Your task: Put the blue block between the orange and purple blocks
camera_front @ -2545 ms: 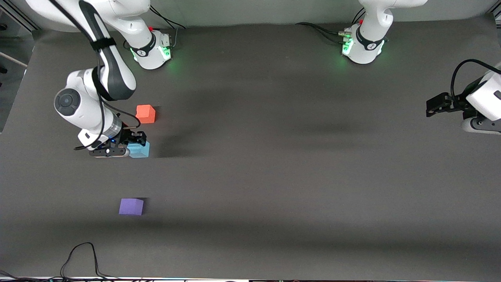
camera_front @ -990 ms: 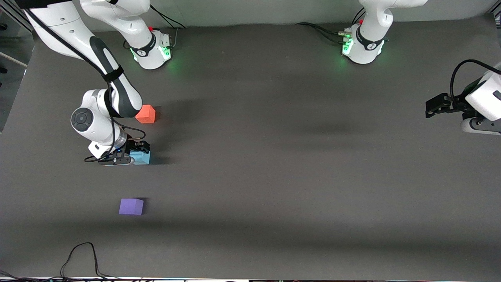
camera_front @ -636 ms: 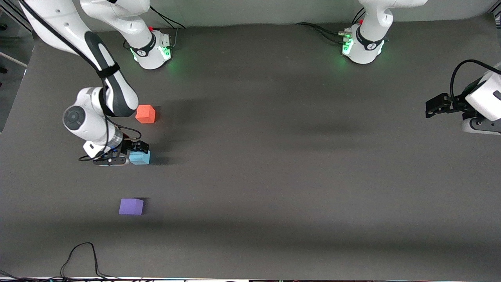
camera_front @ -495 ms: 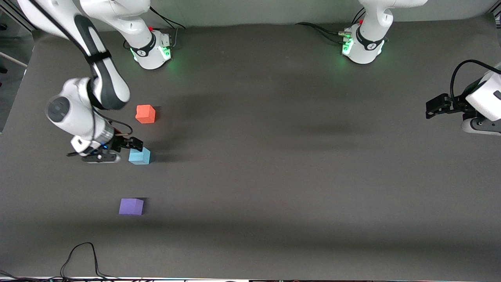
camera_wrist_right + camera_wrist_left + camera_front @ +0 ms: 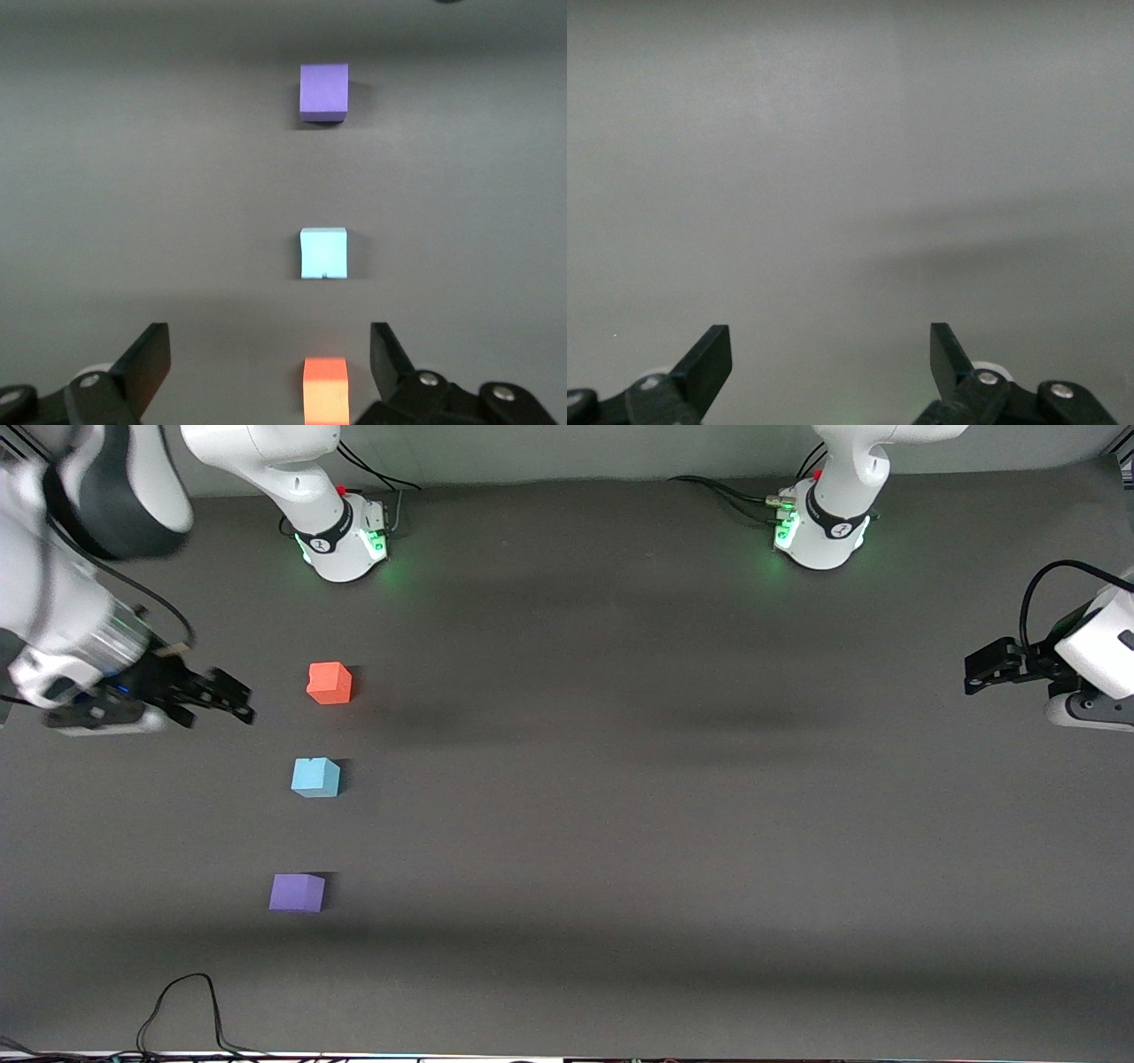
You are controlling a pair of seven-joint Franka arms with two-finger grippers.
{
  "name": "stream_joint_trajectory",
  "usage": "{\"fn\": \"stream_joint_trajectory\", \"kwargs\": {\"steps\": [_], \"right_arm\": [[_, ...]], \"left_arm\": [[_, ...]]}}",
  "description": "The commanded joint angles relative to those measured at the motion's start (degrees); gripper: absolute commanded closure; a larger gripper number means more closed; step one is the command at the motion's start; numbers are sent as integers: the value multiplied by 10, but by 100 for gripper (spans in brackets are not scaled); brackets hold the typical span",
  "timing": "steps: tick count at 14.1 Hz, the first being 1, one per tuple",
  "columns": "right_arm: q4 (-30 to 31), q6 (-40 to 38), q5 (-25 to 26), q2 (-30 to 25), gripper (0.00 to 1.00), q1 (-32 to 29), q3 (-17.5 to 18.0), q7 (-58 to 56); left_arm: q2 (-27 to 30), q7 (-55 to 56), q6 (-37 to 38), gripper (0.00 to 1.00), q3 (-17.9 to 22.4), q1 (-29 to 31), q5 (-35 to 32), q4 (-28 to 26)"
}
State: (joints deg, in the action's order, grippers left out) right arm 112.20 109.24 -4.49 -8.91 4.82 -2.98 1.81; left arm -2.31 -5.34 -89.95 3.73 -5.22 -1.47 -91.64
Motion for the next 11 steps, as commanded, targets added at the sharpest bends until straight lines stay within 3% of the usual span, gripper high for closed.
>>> {"fn": "stream_joint_trajectory", "kwargs": {"steps": [1,4,11], "right_arm": [[-102,-101,-10,18,0,-2,-10,3],[-136,-137,-5,21,0,-4,-10,-2],[-136,-138,-3,34,0,-3,-8,-1]], "left_arm": [[6,-6,-6,0,7,-7,1,-5],[7,2,-5,0,7,-7,7,-5],[7,13,-5,0,7,-4,13,-6]]}}
